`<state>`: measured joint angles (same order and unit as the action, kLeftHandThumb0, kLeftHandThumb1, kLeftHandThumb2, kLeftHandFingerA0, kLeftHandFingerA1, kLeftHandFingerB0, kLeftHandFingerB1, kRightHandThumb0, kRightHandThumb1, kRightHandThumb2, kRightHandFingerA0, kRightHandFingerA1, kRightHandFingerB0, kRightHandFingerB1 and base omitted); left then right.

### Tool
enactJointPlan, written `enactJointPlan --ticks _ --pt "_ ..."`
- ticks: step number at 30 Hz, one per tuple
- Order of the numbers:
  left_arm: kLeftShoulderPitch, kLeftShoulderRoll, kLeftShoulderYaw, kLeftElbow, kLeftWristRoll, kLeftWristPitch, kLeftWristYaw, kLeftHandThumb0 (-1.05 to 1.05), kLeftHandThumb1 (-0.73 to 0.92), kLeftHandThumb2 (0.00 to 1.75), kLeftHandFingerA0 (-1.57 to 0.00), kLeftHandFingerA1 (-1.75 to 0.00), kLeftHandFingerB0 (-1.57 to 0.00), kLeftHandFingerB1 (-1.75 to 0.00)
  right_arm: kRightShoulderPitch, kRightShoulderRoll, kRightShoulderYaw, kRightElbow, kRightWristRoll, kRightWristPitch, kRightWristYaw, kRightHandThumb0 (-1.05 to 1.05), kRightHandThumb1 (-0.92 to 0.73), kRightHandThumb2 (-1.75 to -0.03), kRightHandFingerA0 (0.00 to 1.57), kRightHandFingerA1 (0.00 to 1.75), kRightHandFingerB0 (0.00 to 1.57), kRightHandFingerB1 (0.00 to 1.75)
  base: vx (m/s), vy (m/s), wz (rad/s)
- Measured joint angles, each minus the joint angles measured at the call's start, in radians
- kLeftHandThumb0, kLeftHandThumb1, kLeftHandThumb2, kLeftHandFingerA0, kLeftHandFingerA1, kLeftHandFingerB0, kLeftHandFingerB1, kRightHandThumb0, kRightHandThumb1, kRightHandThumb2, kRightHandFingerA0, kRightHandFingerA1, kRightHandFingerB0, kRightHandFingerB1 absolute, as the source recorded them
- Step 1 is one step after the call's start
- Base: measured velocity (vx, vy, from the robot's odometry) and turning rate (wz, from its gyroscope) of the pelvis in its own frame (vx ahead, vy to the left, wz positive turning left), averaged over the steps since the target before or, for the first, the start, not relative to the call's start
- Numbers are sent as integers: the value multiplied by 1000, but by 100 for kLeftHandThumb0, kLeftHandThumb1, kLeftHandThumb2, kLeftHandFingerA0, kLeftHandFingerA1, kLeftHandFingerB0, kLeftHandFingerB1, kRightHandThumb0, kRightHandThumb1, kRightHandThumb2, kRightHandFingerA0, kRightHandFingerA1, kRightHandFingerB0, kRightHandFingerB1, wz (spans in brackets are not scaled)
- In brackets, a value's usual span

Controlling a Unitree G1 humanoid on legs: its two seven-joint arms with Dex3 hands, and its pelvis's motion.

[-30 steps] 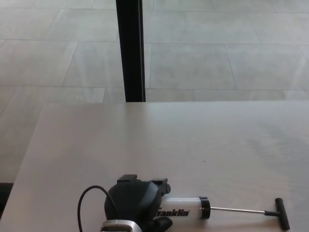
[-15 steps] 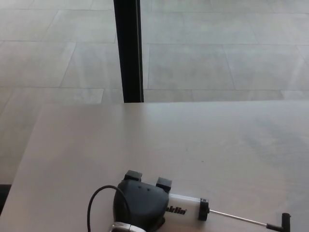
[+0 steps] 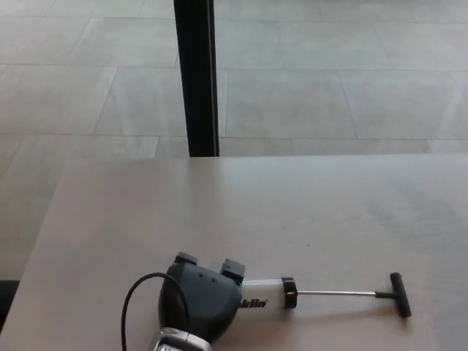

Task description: The robot uses its left hand to lift the air pump kept on the middle of the desk and use the right hand to compress the handle

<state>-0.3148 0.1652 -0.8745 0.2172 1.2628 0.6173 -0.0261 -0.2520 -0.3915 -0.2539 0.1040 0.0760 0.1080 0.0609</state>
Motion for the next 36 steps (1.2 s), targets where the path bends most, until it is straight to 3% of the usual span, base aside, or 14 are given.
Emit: enactJointPlan --ticks 1,3,5,6,7,8,12,13,15,20,21,22,33,36 --pt "5 -9 12 6 -3 -3 9 -29 79 75 -82 -171 -74 -87 0 0 0 0 0 2 0 -67 -87 -66 34 51 52 41 0 0 0" --pt "21 -32 46 21 -15 -11 39 -27 80 74 -81 -172 -72 -87 -2 0 -1 0 0 6 0 -67 -86 -66 34 51 52 41 0 0 0" --pt "35 -57 83 32 -29 -19 70 -25 74 88 -88 -175 -78 -111 -2 0 -1 0 -1 8 -1 -68 -86 -66 37 53 53 41 0 0 0" --pt "43 -67 100 35 -35 -25 86 -25 74 88 -88 -175 -78 -111 -2 0 -1 0 -1 8 -1 -68 -86 -66 37 53 53 41 0 0 0" --pt "51 -76 117 37 -43 -33 103 -16 65 90 -108 -171 -77 -123 -2 0 -1 0 -1 9 -1 -67 -86 -66 38 53 54 41 0 0 0" --pt "57 -86 137 37 -53 -42 122 -20 64 96 -88 -175 -74 -148 -1 0 -1 0 -1 9 -1 -67 -86 -66 38 52 53 41 0 0 0" --pt "78 -112 196 37 -87 -80 179 -17 60 110 -89 -175 -77 -148 2 0 -1 1 0 9 -1 -65 -86 -66 39 54 53 42 0 0 0" --pt "86 -122 218 37 -101 -97 200 -18 58 112 -88 -175 -75 -148 3 0 -1 1 0 9 -1 -65 -84 -66 44 72 58 43 0 0 0" --pt "95 -130 243 37 -117 -119 223 -17 59 111 -86 -175 -75 -140 3 4 -1 1 1 9 -1 -64 -84 -65 46 62 57 42 0 0 0" --pt "114 -147 307 45 -170 -197 284 -16 58 109 -83 -175 -71 -146 7 22 -1 1 6 10 -1 -61 -85 -65 55 57 57 42 0 0 0" --pt "119 -150 317 45 -181 -213 295 -25 56 112 -111 -135 -85 -116 9 26 -1 1 7 10 -1 -62 -85 -65 55 56 56 43 0 0 0" --pt "122 -151 324 44 -187 -224 303 -16 60 104 -82 -175 -68 -147 10 28 -1 1 8 11 -1 -62 -85 -65 54 54 54 43 0 0 0" --pt "157 -156 395 60 -284 -398 409 -15 60 100 -77 -175 -73 -135 13 50 3 5 8 20 0 -68 -86 -66 52 52 48 41 0 0 0" --pt "157 -145 403 69 -307 -443 432 -15 58 108 -80 -169 -75 -132 13 58 6 5 9 31 0 -69 -88 -66 49 53 46 40 0 0 0"
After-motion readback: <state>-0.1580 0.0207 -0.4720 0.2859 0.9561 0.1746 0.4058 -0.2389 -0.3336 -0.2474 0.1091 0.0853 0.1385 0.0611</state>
